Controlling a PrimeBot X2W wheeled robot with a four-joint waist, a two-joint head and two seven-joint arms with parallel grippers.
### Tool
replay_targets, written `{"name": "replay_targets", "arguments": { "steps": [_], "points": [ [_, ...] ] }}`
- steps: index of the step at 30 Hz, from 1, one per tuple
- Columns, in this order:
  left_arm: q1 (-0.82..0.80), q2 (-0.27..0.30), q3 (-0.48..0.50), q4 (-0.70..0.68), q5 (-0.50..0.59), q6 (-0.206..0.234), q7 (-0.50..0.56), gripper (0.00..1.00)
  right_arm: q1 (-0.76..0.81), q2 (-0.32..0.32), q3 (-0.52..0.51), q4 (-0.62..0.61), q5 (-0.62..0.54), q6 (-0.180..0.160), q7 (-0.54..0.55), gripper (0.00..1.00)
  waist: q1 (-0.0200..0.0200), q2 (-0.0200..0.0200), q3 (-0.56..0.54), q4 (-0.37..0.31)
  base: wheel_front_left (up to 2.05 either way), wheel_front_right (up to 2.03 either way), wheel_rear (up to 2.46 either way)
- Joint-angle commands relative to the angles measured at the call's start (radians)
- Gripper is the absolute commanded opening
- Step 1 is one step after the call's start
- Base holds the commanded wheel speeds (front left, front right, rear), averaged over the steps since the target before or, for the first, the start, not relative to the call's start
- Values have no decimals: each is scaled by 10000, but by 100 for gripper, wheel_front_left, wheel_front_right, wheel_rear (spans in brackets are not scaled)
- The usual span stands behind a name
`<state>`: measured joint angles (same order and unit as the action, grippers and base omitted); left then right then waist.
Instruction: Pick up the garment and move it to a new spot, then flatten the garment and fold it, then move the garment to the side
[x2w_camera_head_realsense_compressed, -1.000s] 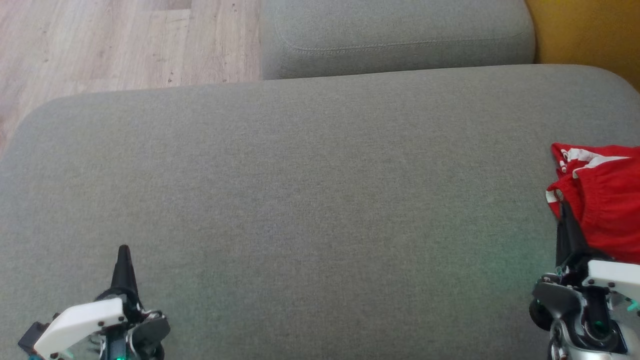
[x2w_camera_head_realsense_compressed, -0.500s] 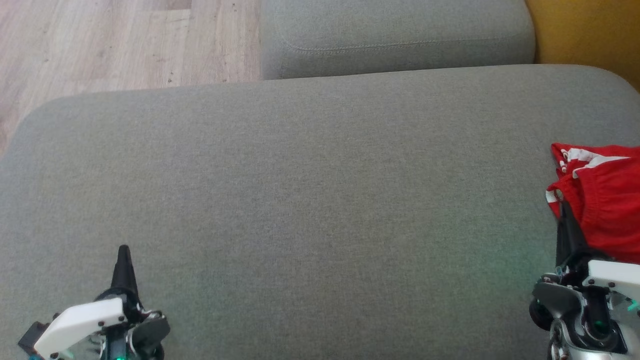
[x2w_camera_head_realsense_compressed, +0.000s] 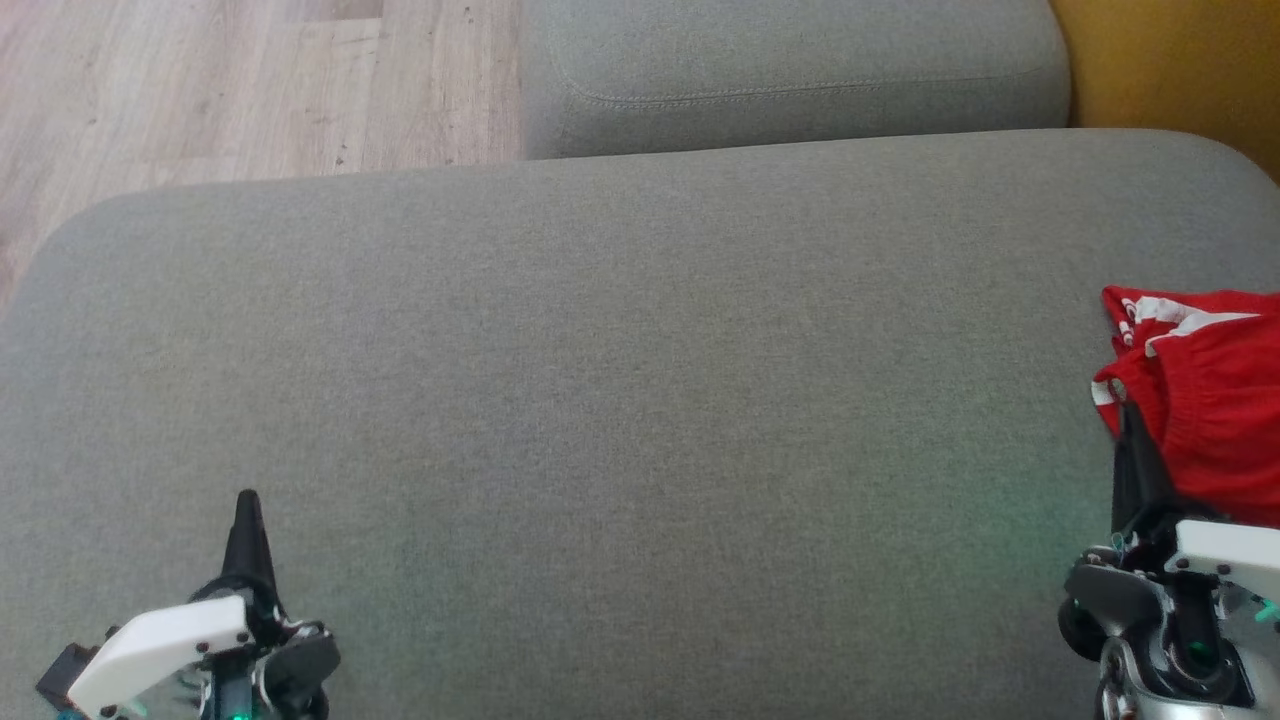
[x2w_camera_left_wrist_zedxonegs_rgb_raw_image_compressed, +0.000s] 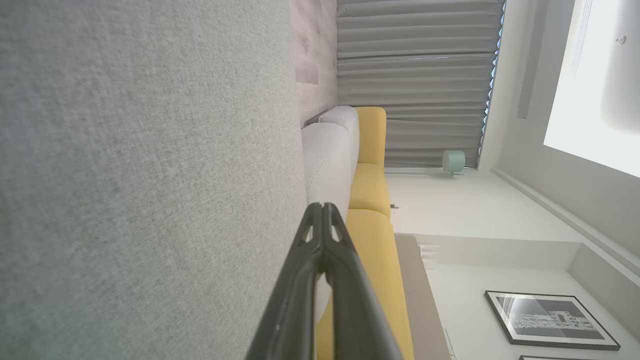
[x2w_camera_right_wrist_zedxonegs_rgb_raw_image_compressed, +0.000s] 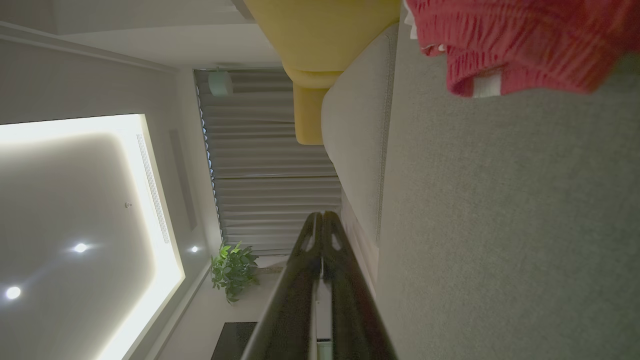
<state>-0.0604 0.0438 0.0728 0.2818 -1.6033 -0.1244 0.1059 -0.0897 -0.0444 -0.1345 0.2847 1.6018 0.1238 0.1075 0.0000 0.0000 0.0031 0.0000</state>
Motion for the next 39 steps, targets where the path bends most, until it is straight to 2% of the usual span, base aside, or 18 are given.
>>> {"name": "replay_targets", "arguments": {
  "steps": [1, 39],
  "points": [
    [-477, 64, 407, -365, -56, -63, 71, 0, -182, -58, 208, -399, 69, 69, 57, 0, 0, 0, 0, 0, 0, 0, 0],
    [-477, 64, 407, -366, -56, -63, 70, 0, -182, -58, 208, -399, 69, 69, 57, 0, 0, 0, 0, 0, 0, 0, 0]
  ]
}}
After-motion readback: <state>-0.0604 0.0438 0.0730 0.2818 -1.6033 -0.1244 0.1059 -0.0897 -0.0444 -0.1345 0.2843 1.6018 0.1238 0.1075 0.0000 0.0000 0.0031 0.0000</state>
